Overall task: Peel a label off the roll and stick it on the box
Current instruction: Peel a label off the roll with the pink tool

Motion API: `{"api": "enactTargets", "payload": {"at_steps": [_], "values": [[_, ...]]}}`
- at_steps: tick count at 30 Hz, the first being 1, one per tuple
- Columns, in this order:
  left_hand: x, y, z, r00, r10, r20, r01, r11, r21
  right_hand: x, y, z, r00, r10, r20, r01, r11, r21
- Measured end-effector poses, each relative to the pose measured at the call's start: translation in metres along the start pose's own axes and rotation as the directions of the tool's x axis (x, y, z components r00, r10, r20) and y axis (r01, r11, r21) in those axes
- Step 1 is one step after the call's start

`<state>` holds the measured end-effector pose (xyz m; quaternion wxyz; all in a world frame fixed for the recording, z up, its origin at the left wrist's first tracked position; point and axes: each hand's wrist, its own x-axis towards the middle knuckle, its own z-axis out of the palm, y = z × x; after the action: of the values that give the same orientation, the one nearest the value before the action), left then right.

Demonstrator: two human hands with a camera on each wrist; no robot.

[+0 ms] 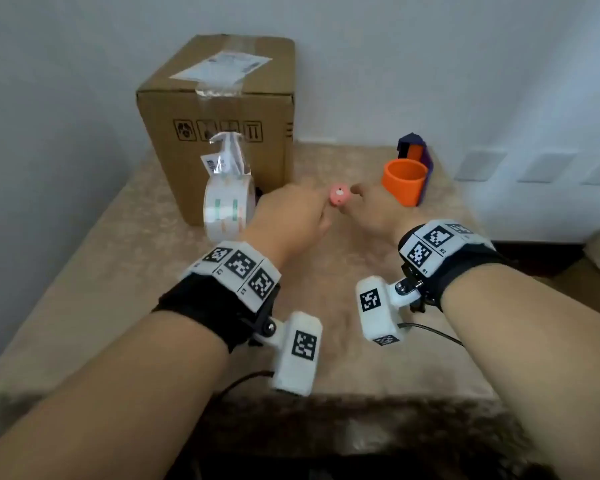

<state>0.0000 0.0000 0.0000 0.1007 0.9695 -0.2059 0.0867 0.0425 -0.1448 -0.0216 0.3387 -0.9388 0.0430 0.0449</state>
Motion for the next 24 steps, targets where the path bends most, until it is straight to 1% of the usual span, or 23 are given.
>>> {"api": "enactTargets", "payload": {"at_steps": [2,4,6,8,10,11,13,14,16,17,18,20,22,24], "values": [[0.004,-0.006,0.007,0.999,-0.031,0.028,0.031,0.999,0.01,0.013,-0.002,-0.001,0.998,0.01,0.058,-0.017,0.994,0.105],[0.003,-0.012,0.015,0.995,-0.057,0.079,0.054,0.998,0.041,0.023,-0.006,0.001,0.997,0.013,0.081,-0.024,0.991,0.13],[0.005,-0.017,0.016,0.991,-0.09,0.102,0.088,0.996,0.02,0.032,-0.008,0.004,0.994,-0.017,0.107,0.011,0.999,0.051],[0.003,-0.022,0.017,0.989,-0.114,0.092,0.118,0.992,-0.037,0.036,-0.007,0.008,0.99,-0.064,0.123,0.077,0.991,-0.107],[0.001,-0.023,0.02,0.991,-0.115,0.075,0.12,0.99,-0.075,0.036,-0.005,0.01,0.986,-0.114,0.118,0.14,0.959,-0.247],[0.001,-0.022,0.02,0.991,-0.112,0.069,0.118,0.989,-0.09,0.033,-0.004,0.01,0.984,-0.136,0.114,0.159,0.96,-0.23],[0.0,-0.02,0.02,0.991,-0.116,0.064,0.124,0.985,-0.124,0.023,0.0,0.009,0.978,-0.189,0.084,0.199,0.971,-0.133],[0.0,-0.02,0.02,0.991,-0.119,0.066,0.127,0.983,-0.134,0.018,0.003,0.008,0.976,-0.212,0.045,0.215,0.974,-0.07],[0.0,-0.019,0.019,0.989,-0.126,0.073,0.136,0.979,-0.154,0.008,0.01,0.008,0.977,-0.212,-0.027,0.213,0.975,0.062],[-0.001,-0.018,0.019,0.99,-0.123,0.068,0.132,0.978,-0.161,0.002,0.014,0.008,0.983,-0.179,-0.041,0.183,0.969,0.164],[-0.002,-0.016,0.017,0.991,-0.119,0.059,0.127,0.978,-0.164,-0.004,0.016,0.008,0.989,-0.142,-0.045,0.149,0.947,0.283],[-0.005,-0.013,0.009,0.994,-0.103,0.02,0.105,0.98,-0.171,-0.016,0.015,0.002,0.995,-0.1,-0.022,0.099,0.889,0.448],[-0.009,-0.008,-0.002,0.997,-0.078,-0.028,0.071,0.979,-0.19,-0.027,0.01,-0.008,0.995,-0.089,-0.05,0.102,0.846,0.523],[-0.017,-0.004,-0.016,0.994,-0.051,-0.099,0.03,0.979,-0.204,-0.039,0.0,-0.018,0.99,-0.08,-0.117,0.134,0.795,0.592]]}}
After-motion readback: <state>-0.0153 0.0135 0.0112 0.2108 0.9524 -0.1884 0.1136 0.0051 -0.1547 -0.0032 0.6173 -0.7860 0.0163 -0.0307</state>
